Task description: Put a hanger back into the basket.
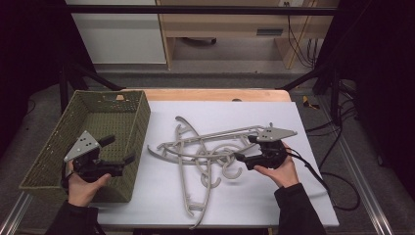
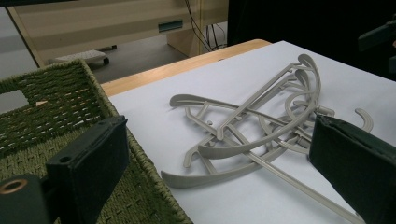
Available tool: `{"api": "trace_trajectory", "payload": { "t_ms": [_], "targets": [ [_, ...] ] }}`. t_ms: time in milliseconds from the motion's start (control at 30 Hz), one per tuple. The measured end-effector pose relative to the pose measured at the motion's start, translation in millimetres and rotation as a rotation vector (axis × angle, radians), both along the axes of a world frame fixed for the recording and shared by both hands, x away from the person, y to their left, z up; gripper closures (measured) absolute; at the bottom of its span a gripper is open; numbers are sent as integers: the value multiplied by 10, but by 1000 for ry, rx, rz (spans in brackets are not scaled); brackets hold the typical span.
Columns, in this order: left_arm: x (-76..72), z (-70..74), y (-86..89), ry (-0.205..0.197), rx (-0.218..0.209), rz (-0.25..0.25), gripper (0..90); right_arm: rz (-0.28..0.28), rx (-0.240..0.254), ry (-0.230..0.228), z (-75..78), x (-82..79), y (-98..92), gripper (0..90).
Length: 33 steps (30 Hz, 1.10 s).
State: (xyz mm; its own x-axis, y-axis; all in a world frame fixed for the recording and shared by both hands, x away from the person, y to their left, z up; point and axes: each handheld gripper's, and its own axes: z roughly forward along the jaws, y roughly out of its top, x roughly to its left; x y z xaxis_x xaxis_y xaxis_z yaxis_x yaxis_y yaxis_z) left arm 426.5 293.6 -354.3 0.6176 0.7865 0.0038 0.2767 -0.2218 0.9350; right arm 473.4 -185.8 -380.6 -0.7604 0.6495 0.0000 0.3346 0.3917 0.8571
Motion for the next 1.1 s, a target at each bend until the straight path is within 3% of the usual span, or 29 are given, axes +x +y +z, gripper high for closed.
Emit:
{"api": "trace_trajectory", "payload": {
  "t_ms": [67, 200, 233, 400, 500, 667, 833, 1000, 1100],
  "targets": [
    [1, -2, -1, 0, 1, 0, 45, 16, -30, 22, -27, 41, 69, 236],
    [-2, -3, -1, -1, 4, 1, 45, 76, -35, 54, -86, 154, 259, 301],
    [-3, -2, 0, -2, 5, 0, 45, 96, -64, 73, -148, 222, 371, 327],
    [-6, -1, -3, -2, 5, -1, 45, 106, -112, 103, -290, 354, 518, 406],
    [-5, -2, -3, 0, 6, -2, 45, 115, -166, 154, -430, 451, 604, 471],
    [-8, -1, -7, -1, 6, -5, 46, 135, -225, 204, -585, 526, 666, 523],
    [-4, -4, -12, -1, 13, -9, 46, 153, -264, 222, -676, 583, 683, 581],
    [-3, -6, -17, -1, 15, -9, 46, 173, -276, 226, -696, 593, 690, 602],
    [-2, -7, -17, 0, 15, -9, 47, 188, -282, 237, -675, 584, 674, 678]
  ]
}}
